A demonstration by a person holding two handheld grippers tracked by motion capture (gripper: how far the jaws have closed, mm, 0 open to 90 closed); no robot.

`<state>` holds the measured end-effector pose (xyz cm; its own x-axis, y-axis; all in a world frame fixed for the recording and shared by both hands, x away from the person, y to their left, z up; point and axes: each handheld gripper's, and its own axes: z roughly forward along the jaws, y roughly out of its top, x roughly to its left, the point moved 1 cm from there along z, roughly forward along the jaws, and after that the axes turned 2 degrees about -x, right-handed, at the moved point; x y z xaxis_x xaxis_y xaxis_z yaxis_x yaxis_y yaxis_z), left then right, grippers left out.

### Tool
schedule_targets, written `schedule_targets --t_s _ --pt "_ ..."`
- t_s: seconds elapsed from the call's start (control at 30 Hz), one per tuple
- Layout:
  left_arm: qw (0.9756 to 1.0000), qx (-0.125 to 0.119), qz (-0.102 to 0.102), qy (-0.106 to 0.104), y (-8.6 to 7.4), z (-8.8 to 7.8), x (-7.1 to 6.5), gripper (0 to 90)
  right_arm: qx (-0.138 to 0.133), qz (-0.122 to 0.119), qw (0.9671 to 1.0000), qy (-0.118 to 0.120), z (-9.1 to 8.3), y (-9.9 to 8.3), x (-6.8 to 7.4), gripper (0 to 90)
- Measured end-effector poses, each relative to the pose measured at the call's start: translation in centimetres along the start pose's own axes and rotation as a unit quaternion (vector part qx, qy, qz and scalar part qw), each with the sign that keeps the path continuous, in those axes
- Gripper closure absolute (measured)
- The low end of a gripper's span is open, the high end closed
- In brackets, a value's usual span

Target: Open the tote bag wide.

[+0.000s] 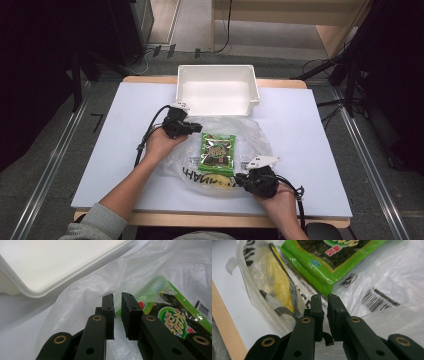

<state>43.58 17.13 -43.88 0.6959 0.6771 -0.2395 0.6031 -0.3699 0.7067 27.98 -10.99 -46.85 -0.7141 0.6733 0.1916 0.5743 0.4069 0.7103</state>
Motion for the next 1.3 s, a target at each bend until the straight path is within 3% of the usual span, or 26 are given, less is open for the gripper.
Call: schedule_targets --t_s 0.43,0.8,0.97,1.1,1.3 --pt "0.9996 -0.006 0.006 -0.028 1.0 -2.0 -1.5 69.2 -0.037 -0.004 0.9992 -0.012 -1.3 2.4 -0.5 73.3" --pt "0.9990 -0.005 0.022 -0.038 1.0 -3.3 -3.0 60.1 -0.041 0.002 0.9991 -0.008 -0.9 4.9 -1.0 62.9" --pt "0.9985 -0.007 0.029 -0.045 0.5 -4.0 -3.3 54.3 -0.046 0.012 0.9988 -0.009 -0.6 5.8 -1.5 53.9" --pt "0.9985 -0.006 0.024 -0.048 0.1 -4.3 -3.5 50.4 -0.046 0.013 0.9988 -0.014 -0.5 5.9 -1.8 51.2" --pt "0.9982 0.003 0.034 -0.050 -1.0 -4.6 -3.7 44.1 -0.050 0.023 0.9984 -0.015 -0.4 5.5 -2.3 49.7"
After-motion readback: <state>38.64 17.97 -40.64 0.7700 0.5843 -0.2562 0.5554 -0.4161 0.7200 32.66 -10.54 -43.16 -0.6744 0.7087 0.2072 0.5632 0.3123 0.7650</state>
